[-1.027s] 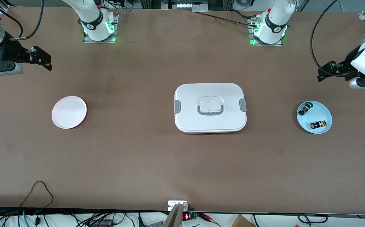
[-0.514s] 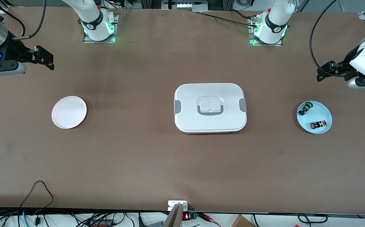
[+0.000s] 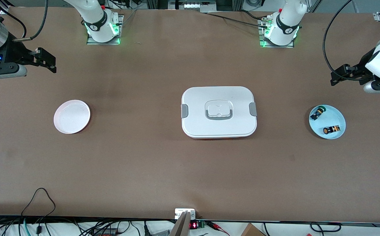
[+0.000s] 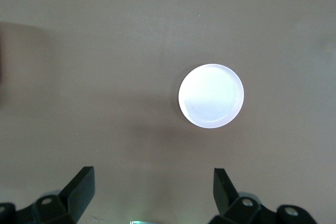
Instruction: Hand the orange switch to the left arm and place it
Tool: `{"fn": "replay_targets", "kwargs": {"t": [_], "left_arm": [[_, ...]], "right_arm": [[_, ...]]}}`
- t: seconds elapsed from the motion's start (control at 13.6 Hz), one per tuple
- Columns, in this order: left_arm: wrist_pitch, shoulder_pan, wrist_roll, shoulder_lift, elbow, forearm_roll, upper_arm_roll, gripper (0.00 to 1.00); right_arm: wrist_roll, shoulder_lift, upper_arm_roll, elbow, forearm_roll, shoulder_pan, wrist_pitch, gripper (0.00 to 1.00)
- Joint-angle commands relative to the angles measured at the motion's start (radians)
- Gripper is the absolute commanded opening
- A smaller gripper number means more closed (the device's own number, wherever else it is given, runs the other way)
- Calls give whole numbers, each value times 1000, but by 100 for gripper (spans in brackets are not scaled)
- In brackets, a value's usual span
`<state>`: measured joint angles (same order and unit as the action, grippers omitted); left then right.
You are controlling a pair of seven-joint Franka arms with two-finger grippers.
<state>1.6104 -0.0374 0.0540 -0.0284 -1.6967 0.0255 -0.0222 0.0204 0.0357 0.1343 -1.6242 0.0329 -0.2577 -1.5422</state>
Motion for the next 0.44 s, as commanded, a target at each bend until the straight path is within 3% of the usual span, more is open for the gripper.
{"fn": "replay_targets", "kwargs": {"t": [0.0,0.37], "left_arm": [[-4,-3,-11,18,29,-4,-1,100],[-6,-7,-10,19,29,-4,-1,100]], "right_arm": [[-14,-7,1,20,-16,-3,7,100],[-13,-8,1,20,-18,-5,7,100]]}}
